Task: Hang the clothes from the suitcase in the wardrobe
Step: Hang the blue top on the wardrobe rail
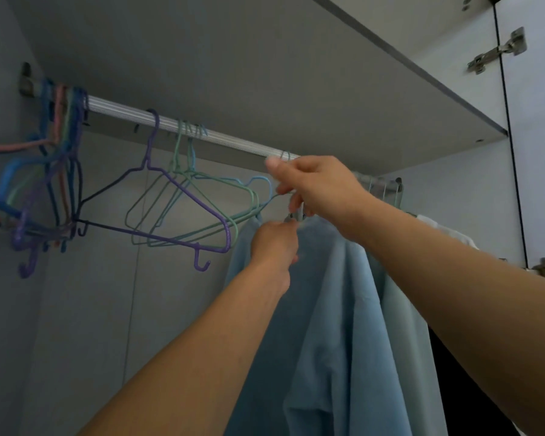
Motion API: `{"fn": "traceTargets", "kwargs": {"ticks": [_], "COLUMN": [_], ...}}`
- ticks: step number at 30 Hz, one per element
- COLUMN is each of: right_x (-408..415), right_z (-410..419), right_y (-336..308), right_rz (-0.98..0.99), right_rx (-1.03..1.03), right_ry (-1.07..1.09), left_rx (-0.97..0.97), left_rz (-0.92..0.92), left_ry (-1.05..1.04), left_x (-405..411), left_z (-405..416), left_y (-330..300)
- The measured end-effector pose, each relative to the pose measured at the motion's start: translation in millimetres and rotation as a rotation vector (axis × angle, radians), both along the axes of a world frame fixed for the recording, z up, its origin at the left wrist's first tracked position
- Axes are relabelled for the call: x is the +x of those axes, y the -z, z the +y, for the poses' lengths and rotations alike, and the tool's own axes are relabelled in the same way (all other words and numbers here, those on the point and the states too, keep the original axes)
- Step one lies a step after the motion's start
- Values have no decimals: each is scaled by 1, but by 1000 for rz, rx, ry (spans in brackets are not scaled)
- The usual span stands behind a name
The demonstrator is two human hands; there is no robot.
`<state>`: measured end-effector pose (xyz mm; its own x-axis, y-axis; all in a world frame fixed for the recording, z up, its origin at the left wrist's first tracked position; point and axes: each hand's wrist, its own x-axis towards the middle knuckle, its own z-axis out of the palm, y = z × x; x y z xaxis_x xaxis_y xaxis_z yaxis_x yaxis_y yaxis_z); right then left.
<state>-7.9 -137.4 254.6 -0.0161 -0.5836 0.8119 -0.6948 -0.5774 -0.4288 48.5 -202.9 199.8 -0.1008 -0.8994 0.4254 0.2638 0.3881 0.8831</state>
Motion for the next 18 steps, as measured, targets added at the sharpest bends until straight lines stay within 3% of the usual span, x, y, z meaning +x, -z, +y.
{"fn": "traceTargets", "kwargs": {"ticks": [4,8,11,18], "right_x": [19,28,32,24], "right_z": [-10,-21,-28,-44], "right_y": [-2,-4,-5,-12], "right_rz": [151,-37,-40,123], "right_rx": [47,202,285,10], "right_ry": [182,115,107,501], "left_rx": [61,114,145,193], "left_rz": [65,119,129,138], "left_ry": [22,13,13,-9], "left_x": [8,17,23,32], "left_z": [7,3,-3,-19], "left_y": [2,3,6,11]}}
